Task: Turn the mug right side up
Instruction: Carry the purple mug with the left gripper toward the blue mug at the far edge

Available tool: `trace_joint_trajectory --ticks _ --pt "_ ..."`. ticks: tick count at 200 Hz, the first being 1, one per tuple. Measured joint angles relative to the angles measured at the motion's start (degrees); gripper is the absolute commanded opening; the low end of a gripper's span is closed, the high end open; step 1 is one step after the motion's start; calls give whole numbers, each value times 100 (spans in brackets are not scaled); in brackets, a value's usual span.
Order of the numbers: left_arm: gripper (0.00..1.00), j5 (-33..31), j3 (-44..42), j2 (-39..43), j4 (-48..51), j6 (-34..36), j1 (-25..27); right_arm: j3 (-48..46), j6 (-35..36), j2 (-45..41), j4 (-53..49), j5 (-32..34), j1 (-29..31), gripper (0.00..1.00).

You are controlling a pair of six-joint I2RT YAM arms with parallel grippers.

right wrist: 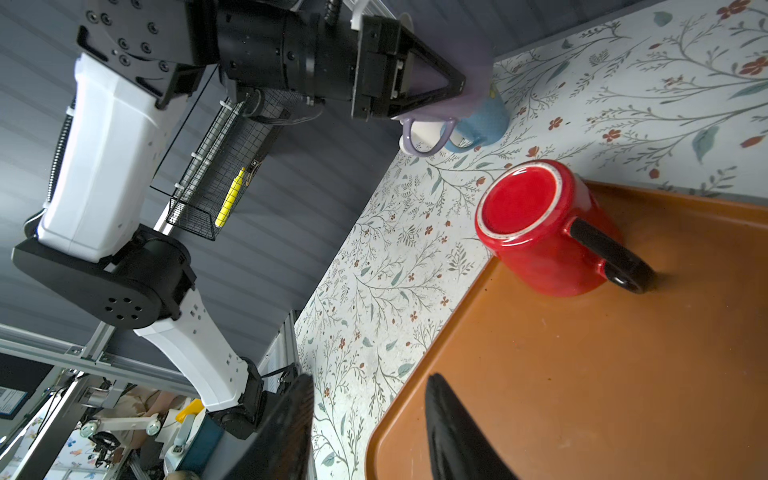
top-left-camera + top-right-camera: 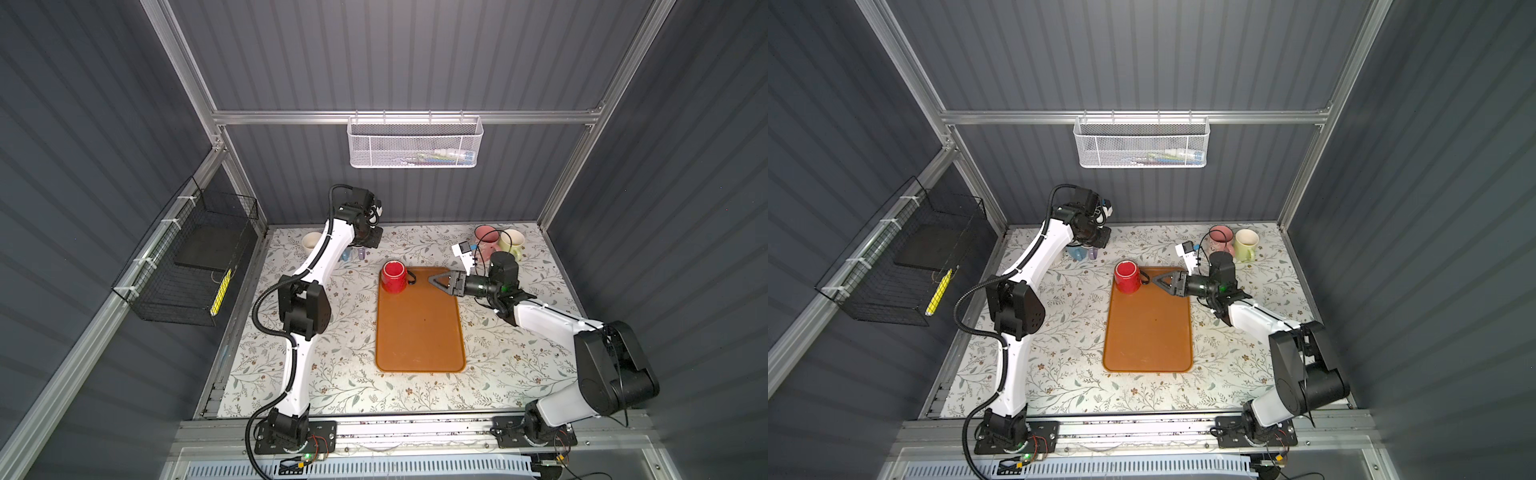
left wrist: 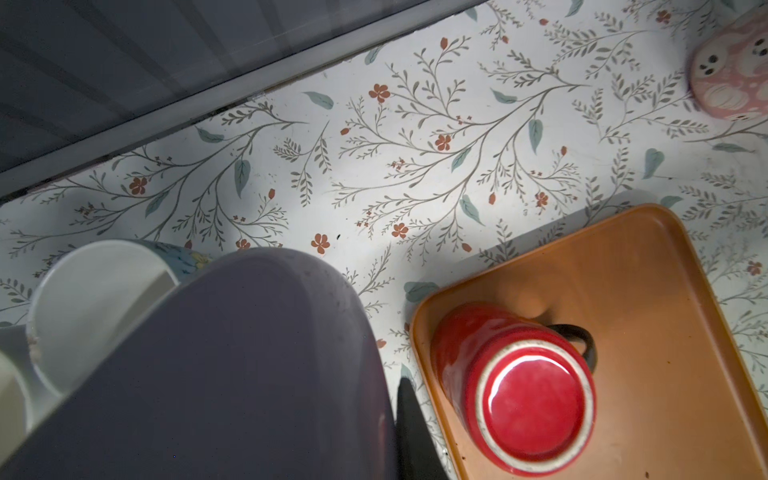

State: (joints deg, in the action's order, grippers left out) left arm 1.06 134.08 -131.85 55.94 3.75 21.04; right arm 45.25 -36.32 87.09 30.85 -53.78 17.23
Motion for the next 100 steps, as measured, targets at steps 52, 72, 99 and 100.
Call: trace_joint_trajectory --ticks 52,72,99,100 --pt "0 72 348 -579 -7 35 -42 -63 -170 42 278 0 7 46" --pt "0 149 407 -673 -15 39 -48 -63 -229 42 363 0 20 46" --pt "0 170 485 -739 -44 63 -52 -63 -271 72 505 0 52 46" --pt "0 170 485 -741 -46 61 -52 -63 -273 74 509 0 55 46"
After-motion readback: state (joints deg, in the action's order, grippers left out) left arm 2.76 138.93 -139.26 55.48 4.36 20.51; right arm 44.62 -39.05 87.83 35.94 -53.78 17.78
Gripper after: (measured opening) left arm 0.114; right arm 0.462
